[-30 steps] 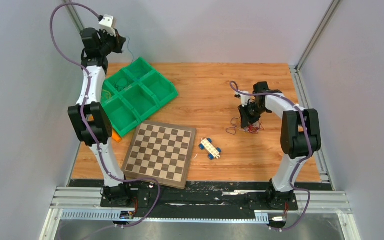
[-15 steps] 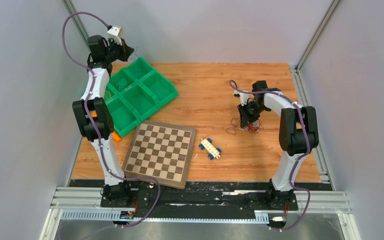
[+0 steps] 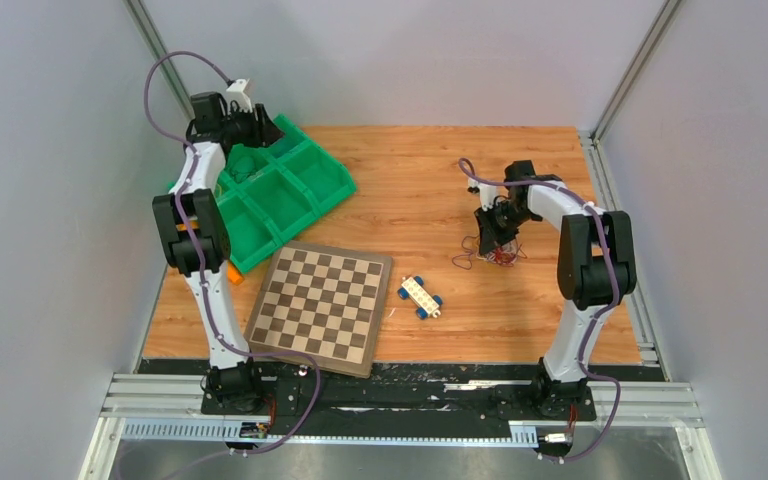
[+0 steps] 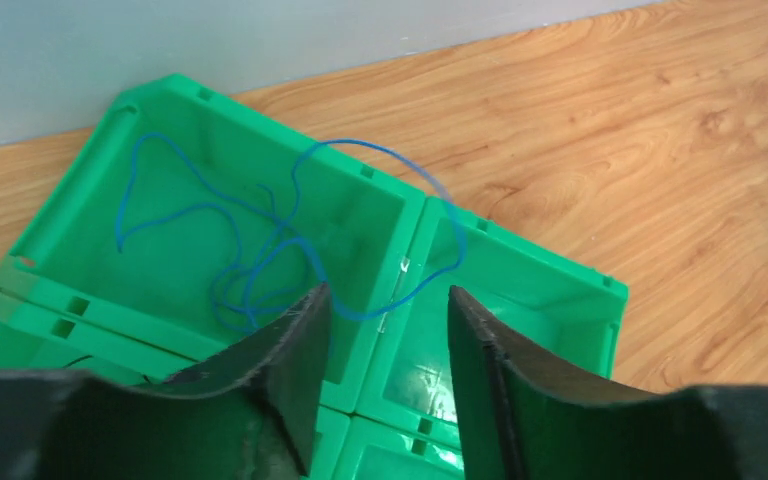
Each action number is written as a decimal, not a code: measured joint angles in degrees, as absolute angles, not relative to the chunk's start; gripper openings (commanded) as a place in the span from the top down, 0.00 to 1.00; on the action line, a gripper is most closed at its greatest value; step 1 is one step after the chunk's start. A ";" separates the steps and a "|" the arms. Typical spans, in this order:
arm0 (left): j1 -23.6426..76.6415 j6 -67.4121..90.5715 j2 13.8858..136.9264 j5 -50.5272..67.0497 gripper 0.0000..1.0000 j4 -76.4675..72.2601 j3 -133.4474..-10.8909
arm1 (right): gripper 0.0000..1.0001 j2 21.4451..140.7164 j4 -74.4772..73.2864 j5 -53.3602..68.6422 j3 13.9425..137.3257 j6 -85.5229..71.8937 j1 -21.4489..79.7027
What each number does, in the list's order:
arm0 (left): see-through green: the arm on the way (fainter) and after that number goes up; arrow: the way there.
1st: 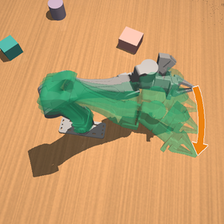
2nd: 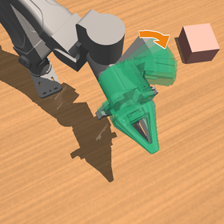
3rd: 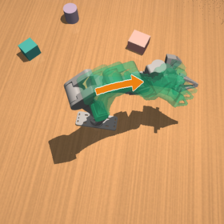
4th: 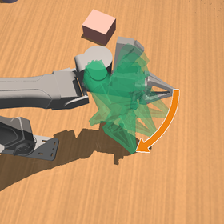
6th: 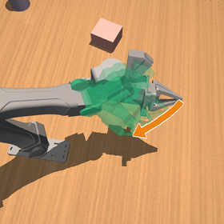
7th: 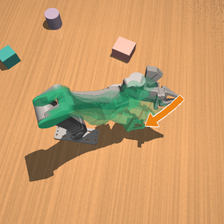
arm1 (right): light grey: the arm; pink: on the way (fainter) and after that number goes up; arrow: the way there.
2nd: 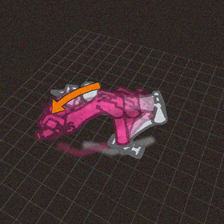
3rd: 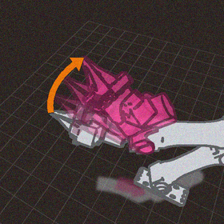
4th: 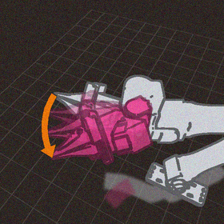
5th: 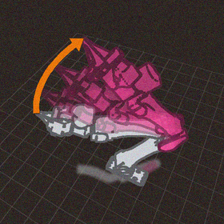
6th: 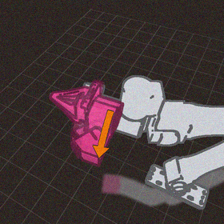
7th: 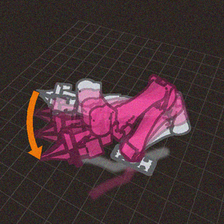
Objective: Untangle the cables
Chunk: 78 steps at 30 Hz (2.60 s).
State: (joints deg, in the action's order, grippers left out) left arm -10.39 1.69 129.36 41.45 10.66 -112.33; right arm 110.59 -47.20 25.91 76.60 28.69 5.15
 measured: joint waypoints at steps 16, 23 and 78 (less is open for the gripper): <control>-7.64 -6.00 101.67 50.98 0.05 15.68 -96.42 | 1.00 100.01 -48.77 46.33 79.75 31.68 5.08; 13.45 -18.59 87.64 60.73 0.18 17.54 -80.88 | 1.00 91.24 -48.93 54.24 80.03 32.47 7.55; 37.93 11.51 82.41 50.17 1.00 -7.29 -72.03 | 0.84 82.87 -47.48 54.11 73.73 27.88 14.22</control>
